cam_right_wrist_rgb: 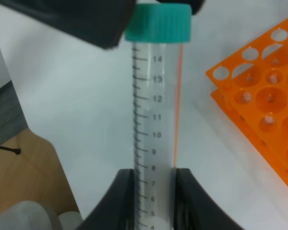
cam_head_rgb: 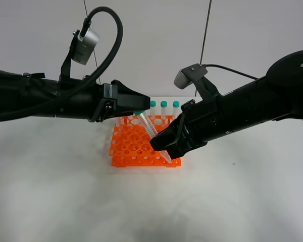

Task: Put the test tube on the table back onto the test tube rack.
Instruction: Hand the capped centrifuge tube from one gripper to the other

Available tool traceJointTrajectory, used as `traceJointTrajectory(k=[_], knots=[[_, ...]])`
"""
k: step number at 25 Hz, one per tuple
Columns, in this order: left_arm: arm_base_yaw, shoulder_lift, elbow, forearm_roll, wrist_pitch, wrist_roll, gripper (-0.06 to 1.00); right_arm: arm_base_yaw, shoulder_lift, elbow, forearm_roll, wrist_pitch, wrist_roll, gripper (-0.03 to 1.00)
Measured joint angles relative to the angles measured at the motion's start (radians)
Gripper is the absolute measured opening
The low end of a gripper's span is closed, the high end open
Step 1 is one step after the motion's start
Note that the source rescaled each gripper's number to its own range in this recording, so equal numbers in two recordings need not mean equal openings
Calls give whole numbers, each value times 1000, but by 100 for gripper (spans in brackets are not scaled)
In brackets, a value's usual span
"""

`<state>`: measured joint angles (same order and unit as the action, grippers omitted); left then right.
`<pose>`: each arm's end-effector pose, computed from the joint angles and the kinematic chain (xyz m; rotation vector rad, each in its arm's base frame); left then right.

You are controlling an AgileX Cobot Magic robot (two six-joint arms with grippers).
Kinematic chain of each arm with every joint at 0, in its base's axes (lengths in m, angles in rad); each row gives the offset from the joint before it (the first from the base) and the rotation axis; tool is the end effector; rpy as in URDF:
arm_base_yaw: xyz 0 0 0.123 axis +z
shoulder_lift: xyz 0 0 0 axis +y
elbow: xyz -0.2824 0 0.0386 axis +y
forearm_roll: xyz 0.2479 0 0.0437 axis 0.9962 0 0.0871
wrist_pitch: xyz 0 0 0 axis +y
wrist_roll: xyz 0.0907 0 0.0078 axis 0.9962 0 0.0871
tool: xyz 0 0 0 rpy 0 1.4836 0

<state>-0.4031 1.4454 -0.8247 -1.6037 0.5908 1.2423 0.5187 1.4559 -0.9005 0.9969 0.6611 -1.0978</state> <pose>0.2523 -0.1628 0.2624 0.4175 2.1281 -1.0718 0.2285 0.1846 0.2549 -1.0933 2.1659 0.7971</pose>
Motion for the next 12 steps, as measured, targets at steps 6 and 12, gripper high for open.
traceJointTrajectory(k=[6, 12], knots=[[-24, 5, 0, -47, -1, 51, 99, 0, 0, 0, 0, -10, 19, 3], [-24, 5, 0, -53, -5, 52, 99, 0, 0, 0, 12, -28, 30, 3]])
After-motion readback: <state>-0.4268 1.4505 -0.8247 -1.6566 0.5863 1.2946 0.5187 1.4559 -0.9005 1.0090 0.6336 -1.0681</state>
